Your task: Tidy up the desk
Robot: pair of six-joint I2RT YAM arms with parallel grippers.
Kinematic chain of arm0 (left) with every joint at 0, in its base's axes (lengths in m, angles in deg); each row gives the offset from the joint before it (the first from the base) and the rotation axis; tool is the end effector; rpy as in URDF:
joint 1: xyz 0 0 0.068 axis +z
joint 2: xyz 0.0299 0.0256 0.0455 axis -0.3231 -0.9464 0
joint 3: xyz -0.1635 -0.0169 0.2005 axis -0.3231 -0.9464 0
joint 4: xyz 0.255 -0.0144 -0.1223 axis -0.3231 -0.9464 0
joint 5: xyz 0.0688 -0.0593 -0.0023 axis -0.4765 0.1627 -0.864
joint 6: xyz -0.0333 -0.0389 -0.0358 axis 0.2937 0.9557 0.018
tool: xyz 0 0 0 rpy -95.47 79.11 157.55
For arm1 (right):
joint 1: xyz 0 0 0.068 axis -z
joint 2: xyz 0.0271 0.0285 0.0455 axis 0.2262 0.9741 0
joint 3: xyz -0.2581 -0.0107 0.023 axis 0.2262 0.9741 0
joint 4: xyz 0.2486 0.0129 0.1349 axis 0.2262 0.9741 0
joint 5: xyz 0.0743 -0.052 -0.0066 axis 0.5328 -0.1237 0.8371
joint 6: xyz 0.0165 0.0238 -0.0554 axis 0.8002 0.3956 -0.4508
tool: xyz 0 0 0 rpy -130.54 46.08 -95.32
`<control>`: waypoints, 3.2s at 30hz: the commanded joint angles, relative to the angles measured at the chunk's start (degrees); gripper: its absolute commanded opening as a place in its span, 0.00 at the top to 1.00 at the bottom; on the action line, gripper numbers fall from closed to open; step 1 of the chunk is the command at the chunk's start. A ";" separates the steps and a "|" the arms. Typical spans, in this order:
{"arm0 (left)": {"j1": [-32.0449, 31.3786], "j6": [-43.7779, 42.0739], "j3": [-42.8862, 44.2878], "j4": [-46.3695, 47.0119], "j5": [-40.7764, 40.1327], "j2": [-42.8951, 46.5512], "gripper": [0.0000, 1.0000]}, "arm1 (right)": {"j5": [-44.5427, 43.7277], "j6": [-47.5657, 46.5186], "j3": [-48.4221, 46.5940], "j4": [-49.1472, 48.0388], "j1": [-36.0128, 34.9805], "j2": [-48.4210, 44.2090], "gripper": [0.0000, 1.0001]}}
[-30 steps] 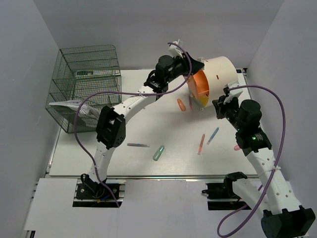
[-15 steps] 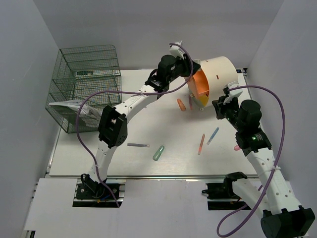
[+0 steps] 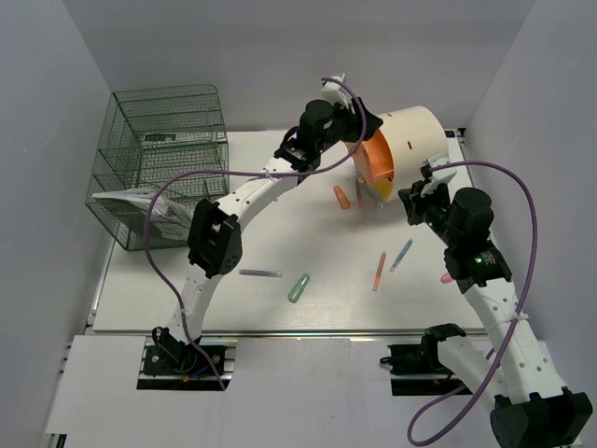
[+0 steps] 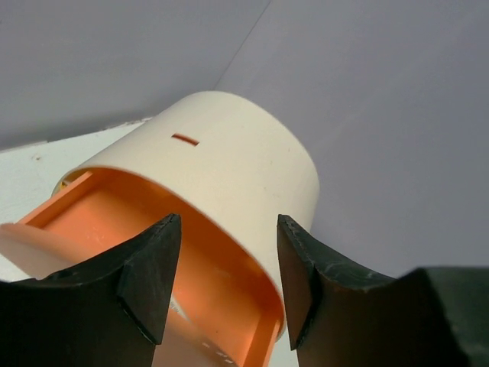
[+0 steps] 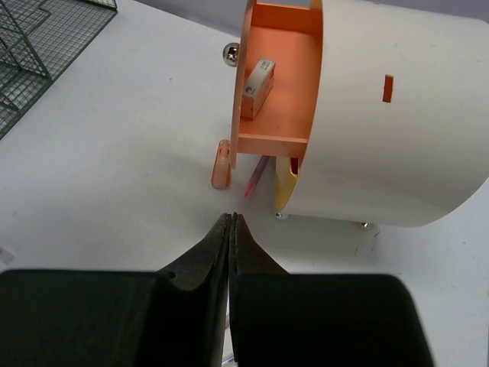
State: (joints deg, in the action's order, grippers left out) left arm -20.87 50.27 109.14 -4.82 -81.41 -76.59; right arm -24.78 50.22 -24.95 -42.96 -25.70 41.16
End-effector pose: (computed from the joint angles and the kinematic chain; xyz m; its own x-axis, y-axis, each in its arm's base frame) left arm 0.4385 -0.3715 0.3291 -0.3998 -0.3311 -0.8547 0.6026 0.6077 -0.5172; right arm 0.2278 0.0592 0.3439 -0.0667 -0.1256 -0.9898 -0.3889 0.9169 -0.0901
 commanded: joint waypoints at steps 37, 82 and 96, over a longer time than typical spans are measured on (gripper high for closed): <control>2.02 -20.96 -80.44 -15.77 -7.25 75.97 0.06 | -35.35 -13.49 -28.74 1.26 -23.41 39.52 1.00; 1.49 -20.96 -81.23 -17.64 -9.53 80.01 0.03 | -46.63 -20.52 -37.52 -0.77 -14.62 50.60 1.00; 1.49 -14.56 -84.84 2.30 10.14 72.65 0.23 | 15.76 -13.25 -27.44 14.54 -13.30 28.29 0.20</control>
State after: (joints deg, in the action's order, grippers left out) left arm -19.15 32.11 24.01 -12.68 -78.94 0.17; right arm -25.90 32.67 -56.09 -29.75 -39.05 75.86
